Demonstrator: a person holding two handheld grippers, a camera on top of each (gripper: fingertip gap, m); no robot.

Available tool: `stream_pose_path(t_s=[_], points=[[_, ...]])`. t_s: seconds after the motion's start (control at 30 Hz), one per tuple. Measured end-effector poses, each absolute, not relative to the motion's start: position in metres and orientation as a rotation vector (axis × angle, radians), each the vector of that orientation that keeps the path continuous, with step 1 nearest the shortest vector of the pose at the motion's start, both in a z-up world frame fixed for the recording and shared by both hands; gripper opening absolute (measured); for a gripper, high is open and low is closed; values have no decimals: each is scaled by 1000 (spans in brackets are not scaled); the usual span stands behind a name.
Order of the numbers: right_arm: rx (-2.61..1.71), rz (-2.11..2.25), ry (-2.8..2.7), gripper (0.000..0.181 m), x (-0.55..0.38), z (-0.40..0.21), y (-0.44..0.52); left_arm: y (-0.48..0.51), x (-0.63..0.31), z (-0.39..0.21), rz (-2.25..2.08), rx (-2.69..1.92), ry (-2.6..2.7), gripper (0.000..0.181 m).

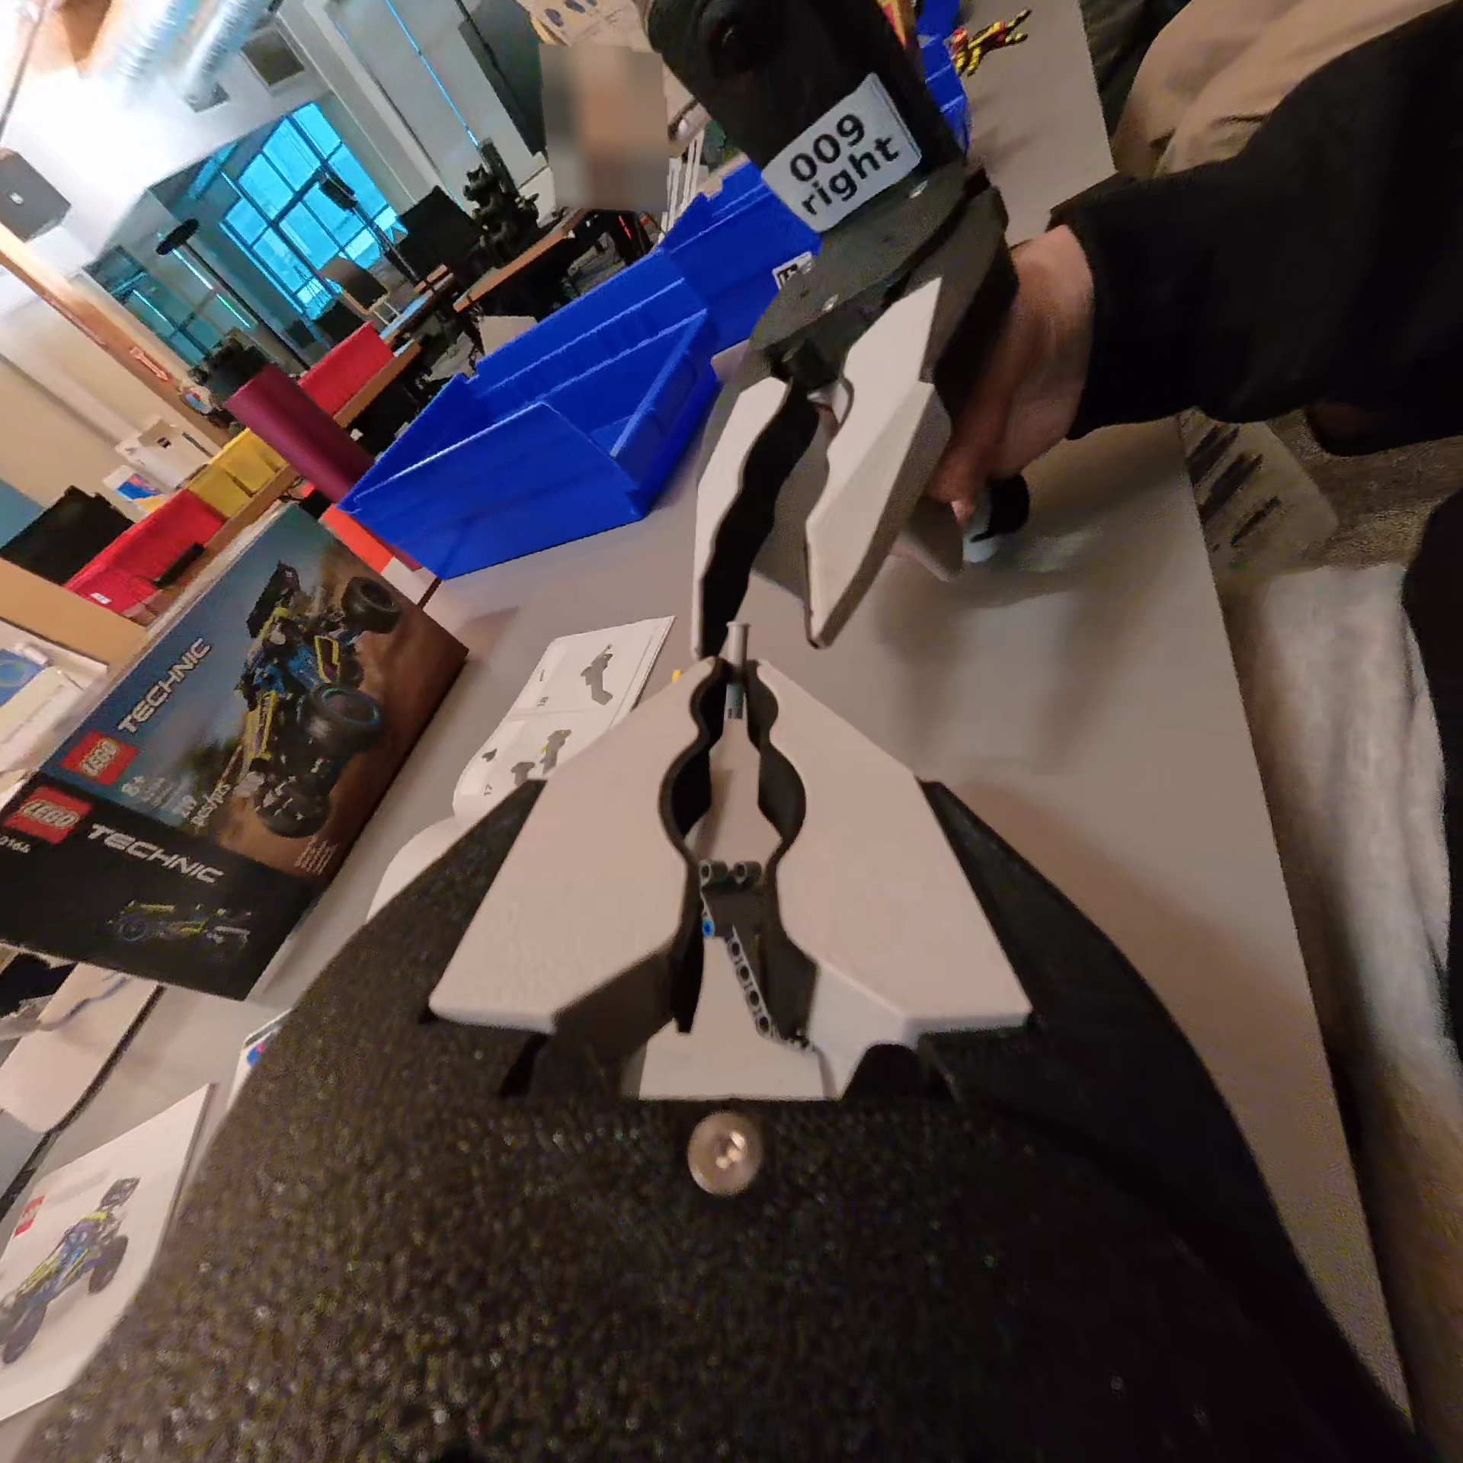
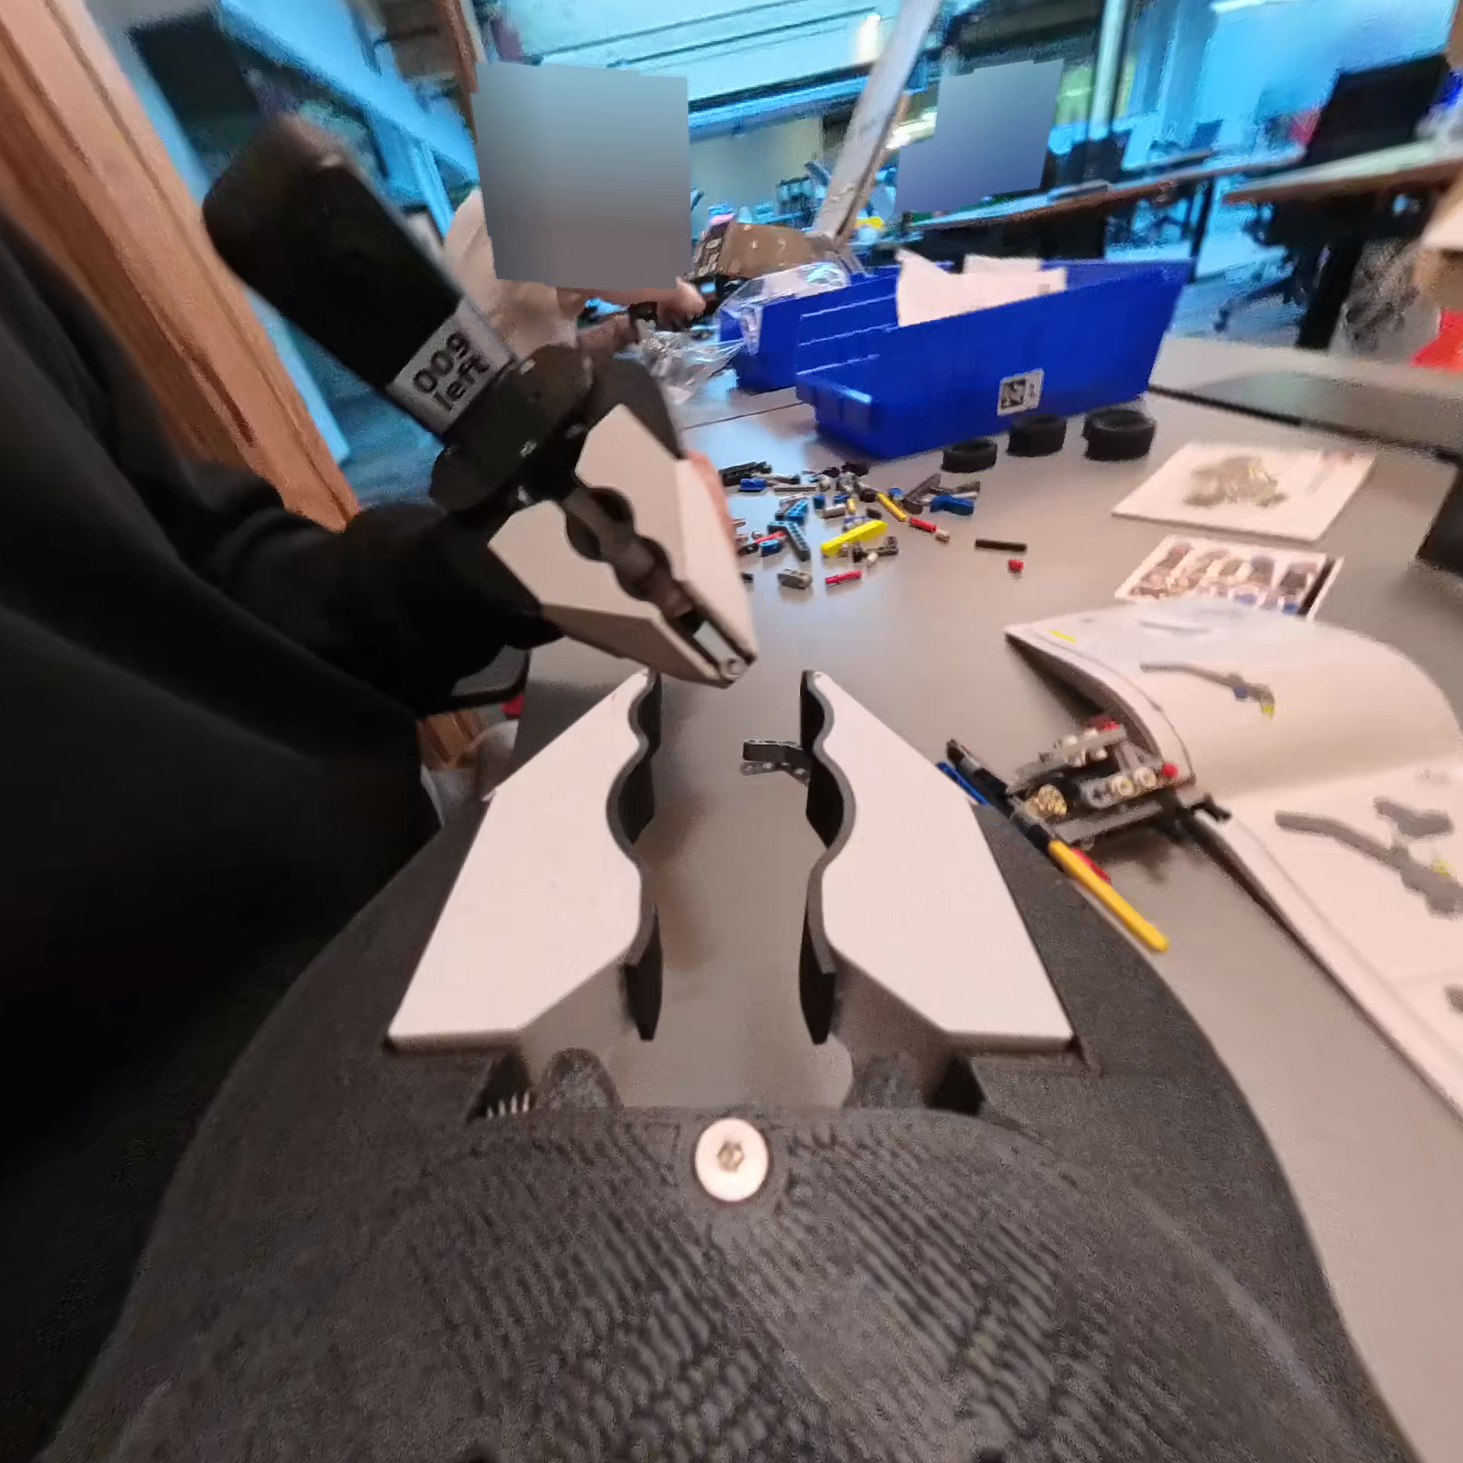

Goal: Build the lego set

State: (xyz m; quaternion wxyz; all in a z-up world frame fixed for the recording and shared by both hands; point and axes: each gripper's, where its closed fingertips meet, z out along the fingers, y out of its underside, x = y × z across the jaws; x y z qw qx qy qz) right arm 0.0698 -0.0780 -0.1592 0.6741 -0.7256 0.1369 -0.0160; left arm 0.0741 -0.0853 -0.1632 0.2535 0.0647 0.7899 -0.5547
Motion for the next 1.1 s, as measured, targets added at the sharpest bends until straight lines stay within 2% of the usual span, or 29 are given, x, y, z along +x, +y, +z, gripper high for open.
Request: stream_pose_path(t_s=[0.23,0.33,0.4,0.5,0.67,0.77,0.93,1.1], points=[[-1716,-36,206,9,78,-170,-71,-89,85,-165,-1462,108,2178,2],[-1747,-44,178,8,77,-174,-74,-92,83,-169,-1435,125,2194,2],[-1774,-42,177,15,76,-178,-78,-93,84,-177,-1371,143,2223,2],[-1824,-91,208,3,81,-185,-89,-93,85,-195,-1237,195,2284,2],[-2013,-97,197,4,75,-211,-103,-100,72,-230,-1093,315,2438,2],[-2084,-53,188,11,67,-221,-108,-95,72,-253,-935,351,2530,2],[-2174,-75,188,18,68,-237,-106,-99,70,-255,-962,279,2591,2],[-2279,-145,166,18,72,-254,-105,-97,72,-252,-1040,189,2594,15]])
